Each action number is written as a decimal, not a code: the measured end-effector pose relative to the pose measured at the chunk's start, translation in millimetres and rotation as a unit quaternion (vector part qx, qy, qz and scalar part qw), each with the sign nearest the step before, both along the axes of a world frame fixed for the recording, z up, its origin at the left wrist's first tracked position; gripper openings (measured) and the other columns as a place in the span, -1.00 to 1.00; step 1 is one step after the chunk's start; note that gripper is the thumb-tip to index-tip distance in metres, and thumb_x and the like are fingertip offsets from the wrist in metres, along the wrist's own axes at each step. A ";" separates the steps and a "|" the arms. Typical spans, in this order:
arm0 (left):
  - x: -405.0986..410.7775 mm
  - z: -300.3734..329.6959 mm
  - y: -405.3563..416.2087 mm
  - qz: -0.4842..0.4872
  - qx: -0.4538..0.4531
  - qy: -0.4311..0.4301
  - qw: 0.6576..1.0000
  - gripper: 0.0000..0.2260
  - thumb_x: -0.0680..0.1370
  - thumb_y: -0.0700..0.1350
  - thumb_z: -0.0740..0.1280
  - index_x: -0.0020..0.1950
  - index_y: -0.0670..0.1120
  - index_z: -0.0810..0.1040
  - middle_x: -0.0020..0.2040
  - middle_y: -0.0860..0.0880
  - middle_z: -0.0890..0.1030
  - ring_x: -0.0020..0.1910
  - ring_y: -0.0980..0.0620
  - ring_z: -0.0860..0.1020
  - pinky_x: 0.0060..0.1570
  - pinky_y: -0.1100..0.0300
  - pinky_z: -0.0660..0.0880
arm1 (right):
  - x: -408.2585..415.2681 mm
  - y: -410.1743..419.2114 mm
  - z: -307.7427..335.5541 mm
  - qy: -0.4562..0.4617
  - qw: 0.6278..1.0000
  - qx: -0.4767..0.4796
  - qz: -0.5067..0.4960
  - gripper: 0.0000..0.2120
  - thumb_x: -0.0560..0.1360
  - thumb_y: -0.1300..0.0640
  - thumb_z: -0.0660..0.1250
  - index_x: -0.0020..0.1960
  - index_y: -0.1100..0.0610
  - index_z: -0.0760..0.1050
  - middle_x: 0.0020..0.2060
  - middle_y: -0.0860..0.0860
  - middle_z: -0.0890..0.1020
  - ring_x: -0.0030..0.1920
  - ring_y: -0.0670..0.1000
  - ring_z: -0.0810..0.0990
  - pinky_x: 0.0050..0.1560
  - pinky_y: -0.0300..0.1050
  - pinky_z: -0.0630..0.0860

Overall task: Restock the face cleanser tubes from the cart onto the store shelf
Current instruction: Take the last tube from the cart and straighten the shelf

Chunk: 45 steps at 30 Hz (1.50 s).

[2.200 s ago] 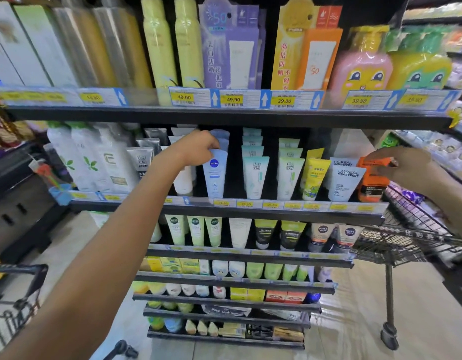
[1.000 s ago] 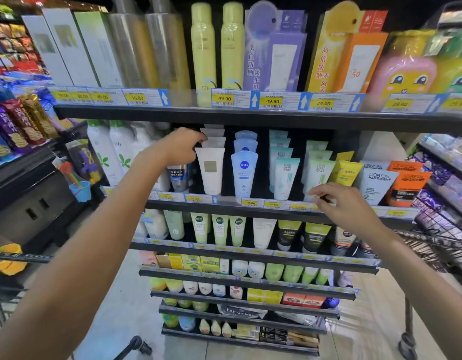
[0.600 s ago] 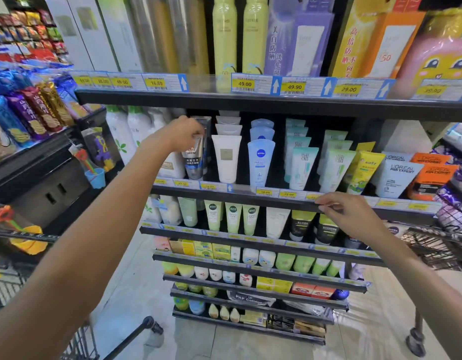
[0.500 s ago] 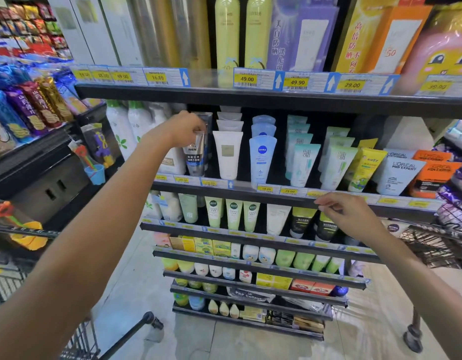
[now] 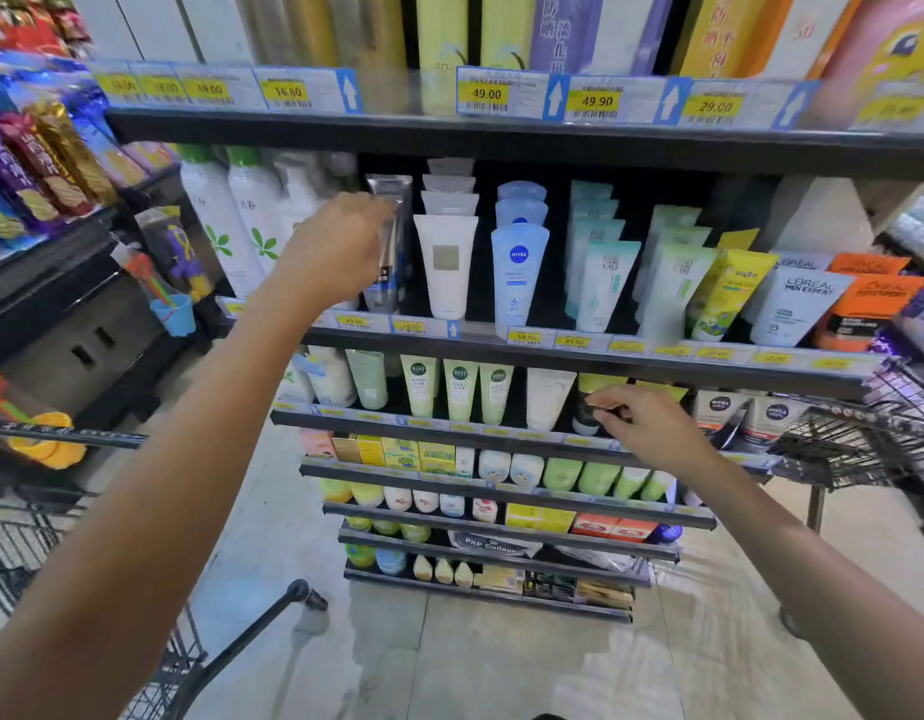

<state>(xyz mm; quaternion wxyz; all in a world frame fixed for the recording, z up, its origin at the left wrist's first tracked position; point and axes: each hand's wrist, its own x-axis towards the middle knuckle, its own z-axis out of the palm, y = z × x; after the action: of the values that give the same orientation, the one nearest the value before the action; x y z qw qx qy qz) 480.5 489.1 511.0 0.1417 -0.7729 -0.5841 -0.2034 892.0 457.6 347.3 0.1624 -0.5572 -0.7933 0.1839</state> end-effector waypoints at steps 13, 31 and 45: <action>47.6 -136.8 -74.5 -0.012 -0.112 -0.063 0.992 -0.71 0.66 -0.08 0.30 0.33 -0.16 0.58 0.20 -0.13 0.62 0.20 -0.20 0.55 0.13 -0.16 0.56 | -35.2 21.9 -39.3 -0.063 0.997 0.035 -0.002 -0.49 0.64 0.07 0.33 0.56 0.13 0.36 0.49 0.11 0.46 0.49 0.13 0.41 0.45 0.03 0.39; 27.0 -210.0 -24.7 0.095 -0.207 -0.154 0.961 -0.53 0.61 -0.18 0.33 0.49 -0.19 0.31 0.45 -0.17 0.37 0.37 -0.24 0.42 0.27 -0.20 0.48 | -66.0 31.5 -59.5 -0.096 0.985 0.130 -0.065 -0.53 0.60 0.11 0.34 0.46 0.22 0.37 0.26 0.22 0.54 0.25 0.26 0.50 0.16 0.14 0.55; 23.8 -218.6 8.9 0.068 -0.198 -0.127 0.969 -0.71 0.65 -0.30 0.19 0.38 -0.29 0.40 0.27 -0.33 0.48 0.24 -0.29 0.47 0.21 -0.12 0.44 | -78.9 66.6 -60.3 -0.130 0.980 0.083 -0.122 -0.71 0.70 0.10 0.18 0.13 0.28 0.58 -0.01 0.30 0.69 0.01 0.34 0.65 -0.02 0.11 0.57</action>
<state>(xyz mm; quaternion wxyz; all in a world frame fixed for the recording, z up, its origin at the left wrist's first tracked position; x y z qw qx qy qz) 504.4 498.0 292.4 -0.0761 -0.7115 -0.6775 -0.1703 813.2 524.2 287.1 0.1242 -0.6539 -0.7460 0.0222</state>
